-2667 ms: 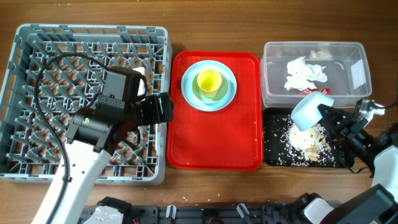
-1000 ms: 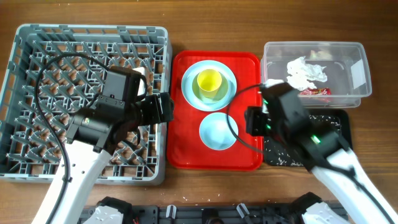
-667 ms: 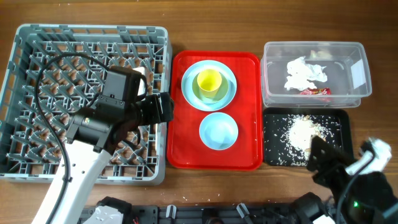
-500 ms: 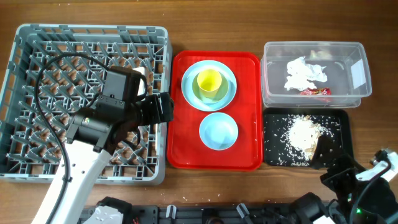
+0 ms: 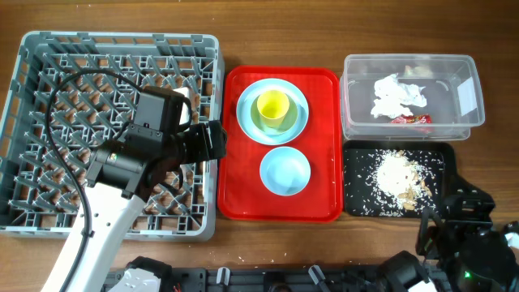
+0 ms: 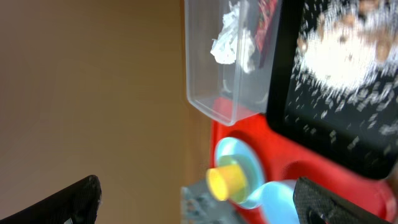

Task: Sort waste into correct bins and load items into the dishwasher rack

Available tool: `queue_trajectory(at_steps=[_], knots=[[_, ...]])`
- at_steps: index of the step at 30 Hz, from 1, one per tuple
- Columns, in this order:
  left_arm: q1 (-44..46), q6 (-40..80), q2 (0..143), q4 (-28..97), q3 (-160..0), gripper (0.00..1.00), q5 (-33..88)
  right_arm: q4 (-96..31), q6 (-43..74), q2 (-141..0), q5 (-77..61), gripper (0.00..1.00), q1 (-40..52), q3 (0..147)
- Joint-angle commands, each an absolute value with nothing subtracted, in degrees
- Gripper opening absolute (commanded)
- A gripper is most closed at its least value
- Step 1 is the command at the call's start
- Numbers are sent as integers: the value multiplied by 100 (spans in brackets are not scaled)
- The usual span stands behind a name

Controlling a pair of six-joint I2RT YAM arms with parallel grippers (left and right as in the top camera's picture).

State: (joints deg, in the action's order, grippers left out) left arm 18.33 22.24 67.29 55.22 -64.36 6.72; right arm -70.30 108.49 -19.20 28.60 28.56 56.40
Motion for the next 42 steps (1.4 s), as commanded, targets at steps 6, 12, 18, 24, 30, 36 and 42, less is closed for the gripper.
queue_trajectory(at_steps=[6, 12, 18, 24, 30, 36, 42], knots=[[1848, 2296, 6729, 5513, -6484, 100, 635, -7037, 11865, -1859, 2939, 100, 2851, 5612], [1850, 2300, 6729, 5325, -6484, 100, 657, -7037, 11869, -1859, 2939, 100, 2851, 5612], [1927, 2746, 6764, 3717, -6484, 100, 1850, -7037, 11865, -1859, 2936, 100, 2851, 5612], [3013, 2753, 7542, 2714, -6484, 83, 2591, -7037, 11869, -1859, 2936, 100, 2851, 5612], [3629, 3133, 7856, 2790, -6545, 51, 1557, -7037, 11869, -1859, 2936, 100, 2851, 5612], [3653, 2974, 8611, 5439, -9389, 43, 565, -7037, 11867, -1859, 2936, 100, 2851, 5612], [3957, 2346, 10383, 6705, -11100, 31, 121, -7037, 11867, -1859, 2936, 100, 2851, 5612]])
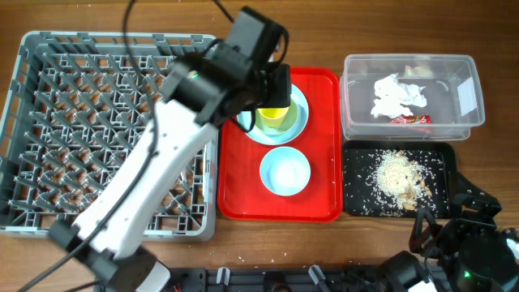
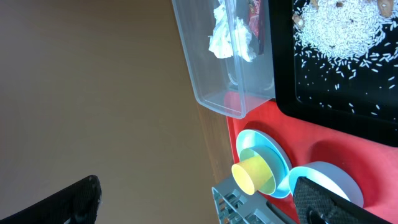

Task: Sort waste into correct bins and load items into the dishwasher rack
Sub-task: 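Reach the left gripper to the yellow cup and grasp it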

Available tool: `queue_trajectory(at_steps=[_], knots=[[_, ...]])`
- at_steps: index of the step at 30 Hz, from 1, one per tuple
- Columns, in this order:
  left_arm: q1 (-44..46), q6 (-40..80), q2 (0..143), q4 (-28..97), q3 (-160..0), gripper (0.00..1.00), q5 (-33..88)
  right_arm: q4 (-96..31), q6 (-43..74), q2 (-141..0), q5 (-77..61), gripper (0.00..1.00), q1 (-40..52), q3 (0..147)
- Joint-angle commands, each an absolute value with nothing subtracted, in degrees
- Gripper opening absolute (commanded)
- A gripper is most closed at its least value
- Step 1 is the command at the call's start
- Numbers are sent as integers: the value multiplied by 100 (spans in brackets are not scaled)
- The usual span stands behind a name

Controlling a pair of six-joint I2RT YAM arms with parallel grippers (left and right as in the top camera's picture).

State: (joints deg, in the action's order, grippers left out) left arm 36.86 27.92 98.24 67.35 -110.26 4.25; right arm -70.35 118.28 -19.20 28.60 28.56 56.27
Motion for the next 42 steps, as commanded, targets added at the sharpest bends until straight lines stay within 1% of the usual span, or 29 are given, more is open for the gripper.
queue_trajectory(at_steps=[1, 3, 4, 6, 7, 10, 13, 15, 18, 21, 30, 32, 36, 38, 42], knots=[[4101, 2346, 10628, 6615, -11100, 25, -185, -7037, 11867, -1859, 2939, 100, 2851, 5612], [4298, 2351, 11039, 6510, -11100, 23, -676, -7037, 11869, -1859, 2939, 100, 2851, 5612], [4370, 2351, 11244, 6473, -11098, 20, -845, -7037, 11867, -1859, 2936, 100, 2851, 5612], [4423, 2353, 11583, 6473, -11096, 22, -1125, -7037, 11865, -1859, 2936, 100, 2851, 5612], [4421, 2355, 11756, 6473, -11089, 27, -1166, -7037, 11865, -1859, 2936, 100, 2851, 5612], [4414, 2355, 12156, 6379, -11085, 25, -1201, -7037, 11867, -1859, 2936, 100, 2851, 5612], [4410, 2355, 12352, 6364, -11085, 26, -1686, -7037, 11867, -1859, 2939, 100, 2851, 5612], [4403, 2357, 12407, 6322, -11085, 23, -1678, -7037, 11867, -1859, 2939, 100, 2851, 5612], [4403, 2357, 12519, 6246, -11085, 20, -1680, -7037, 11867, -1859, 2939, 100, 2851, 5612], [4399, 2355, 12634, 6226, -11078, 14, -1684, -7037, 11869, -1859, 2936, 100, 2851, 5612], [4399, 2355, 12641, 6189, -11056, 11, -1787, -7037, 11867, -1859, 2936, 100, 2851, 5612], [4399, 2355, 12645, 6184, -11019, 8, -1787, -7037, 11867, -1859, 2936, 100, 2851, 5612], [4375, 2353, 12645, 5996, -10722, 7, -1806, -7037, 11867, -1859, 2936, 100, 2851, 5612], [4364, 2353, 12645, 6001, -10683, 4, -1892, -7037, 11867, -1859, 2936, 99, 2851, 5612], [4359, 2351, 12645, 5996, -10683, 4, -2112, -7037, 11867, -1859, 2936, 100, 2851, 5612]])
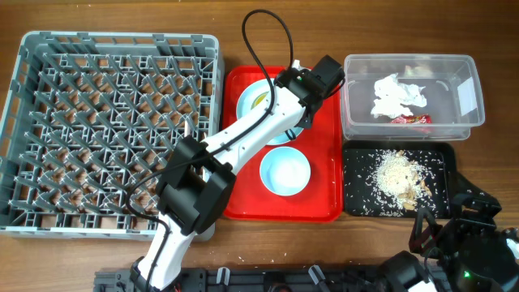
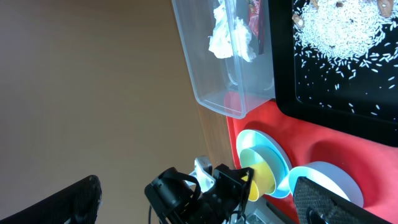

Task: Sort waste into correct bins and load items into the dishwasher rack
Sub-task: 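Reach the left gripper to the yellow cup and grasp it, then lift the yellow cup with the left gripper and lower it into the rack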

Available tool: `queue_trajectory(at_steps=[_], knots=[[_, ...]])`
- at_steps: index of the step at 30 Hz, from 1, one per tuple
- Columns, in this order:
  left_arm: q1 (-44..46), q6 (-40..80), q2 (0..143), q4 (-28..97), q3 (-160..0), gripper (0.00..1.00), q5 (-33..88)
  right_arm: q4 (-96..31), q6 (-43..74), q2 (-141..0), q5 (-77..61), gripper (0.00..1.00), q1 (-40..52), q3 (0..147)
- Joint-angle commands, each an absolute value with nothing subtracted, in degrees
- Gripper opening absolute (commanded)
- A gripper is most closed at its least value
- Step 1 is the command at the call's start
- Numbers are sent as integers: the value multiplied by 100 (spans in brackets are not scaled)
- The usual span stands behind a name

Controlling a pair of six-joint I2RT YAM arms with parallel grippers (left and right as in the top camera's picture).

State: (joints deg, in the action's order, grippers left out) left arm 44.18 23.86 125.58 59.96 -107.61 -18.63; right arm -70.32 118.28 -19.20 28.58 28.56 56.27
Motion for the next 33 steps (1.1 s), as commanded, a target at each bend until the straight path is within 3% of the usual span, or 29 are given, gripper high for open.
queue_trajectory(at_steps=[1, 5, 9, 14, 19, 22, 26, 33], knots=[[4359, 2351, 12645, 5996, -10683, 4, -2112, -7037, 11865, -1859, 2936, 100, 2851, 5612], [4355, 2290, 12440, 6075, -10728, 4, -2108, -7037, 11867, -1859, 2936, 100, 2851, 5612], [4298, 2294, 11369, 6274, -11054, 4, -1553, -7037, 11867, -1859, 2939, 100, 2851, 5612], [3380, 2469, 10304, 6331, -11102, 4, 683, -7037, 11869, -1859, 2939, 100, 2851, 5612], [1400, 1994, 10466, 6729, -11091, 4, 4250, -7037, 11867, -1859, 2936, 100, 2851, 5612], [567, 1343, 10663, 7070, -11063, 4, 5800, -7037, 11869, -1859, 2936, 100, 2851, 5612], [-54, 1066, 10766, 7229, -11056, 4, 5957, -7037, 11867, -1859, 2936, 100, 2851, 5612], [-174, 919, 11535, 7126, -11052, 4, 5894, -7037, 11869, -1859, 2936, 100, 2851, 5612]])
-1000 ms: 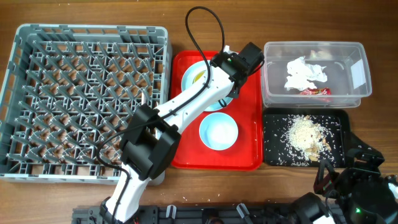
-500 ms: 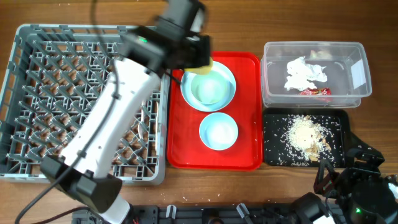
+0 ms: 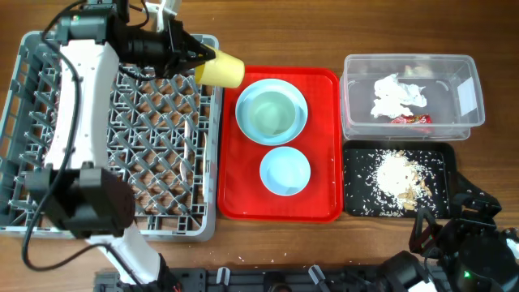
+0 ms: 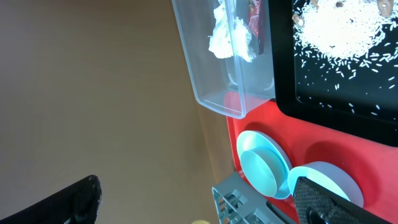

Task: Sort waste into correct bins and load items into the dishwasher rack
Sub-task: 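Lift the yellow cup with the left gripper and lower it into the rack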

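Observation:
The yellow cup [image 3: 222, 70] lies on its side in the air, at the top right corner of the grey dishwasher rack [image 3: 49, 122]. My left gripper [image 3: 199, 62] is shut on it from the left. On the red tray [image 3: 324, 203] sit a large light-blue bowl [image 3: 272, 112], nothing in it, and a small blue bowl [image 3: 285, 171]. My right gripper [image 4: 199, 202] is open, low at the table's front right, holding nothing. In the right wrist view both bowls and the rack corner [image 4: 233, 198] show.
A clear bin [image 3: 412, 96] at the back right holds crumpled tissue [image 3: 397, 93] and a red wrapper. In front of it a black tray [image 3: 361, 191] carries scattered rice. The left arm spans the rack from front to back.
The left gripper was at the yellow cup inside the large bowl on the tray. Now it holds the cup out of the bowl, by the rack's top right corner. The right arm is still.
The left gripper was first over the rack's right side, with the cup standing in the large bowl. Then it was above the cup on the tray, then down at the cup. Now the cup is out of the bowl, held beside the rack.

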Available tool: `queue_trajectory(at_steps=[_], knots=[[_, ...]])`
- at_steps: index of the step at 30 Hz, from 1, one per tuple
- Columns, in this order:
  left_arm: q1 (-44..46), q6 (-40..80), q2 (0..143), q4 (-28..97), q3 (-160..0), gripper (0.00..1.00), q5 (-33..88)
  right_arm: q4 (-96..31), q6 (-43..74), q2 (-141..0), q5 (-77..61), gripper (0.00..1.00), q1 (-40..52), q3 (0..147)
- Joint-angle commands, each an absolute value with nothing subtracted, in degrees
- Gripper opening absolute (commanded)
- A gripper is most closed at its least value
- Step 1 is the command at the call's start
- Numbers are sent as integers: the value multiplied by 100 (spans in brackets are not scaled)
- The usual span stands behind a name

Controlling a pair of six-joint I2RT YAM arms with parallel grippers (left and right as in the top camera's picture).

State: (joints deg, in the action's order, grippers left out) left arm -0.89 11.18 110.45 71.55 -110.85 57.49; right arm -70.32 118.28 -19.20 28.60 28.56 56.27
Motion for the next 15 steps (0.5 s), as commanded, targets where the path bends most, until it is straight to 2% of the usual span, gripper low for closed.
queue_trajectory(at_steps=[1, 6, 10, 15], knots=[[-202, 919, 11732, 7146, -11052, 4, 5916, -7037, 11867, -1859, 2936, 100, 2851, 5612], [-270, 910, 12589, 7297, -11041, 4, 6020, -7037, 11867, -1859, 2936, 100, 2851, 5612], [-478, 773, 12658, 7179, -10608, 4, 5990, -7037, 11867, -1859, 2936, 100, 2851, 5612], [-829, 770, 12658, 6678, -9828, 4, 4532, -7037, 11867, -1859, 2936, 100, 2851, 5612]])
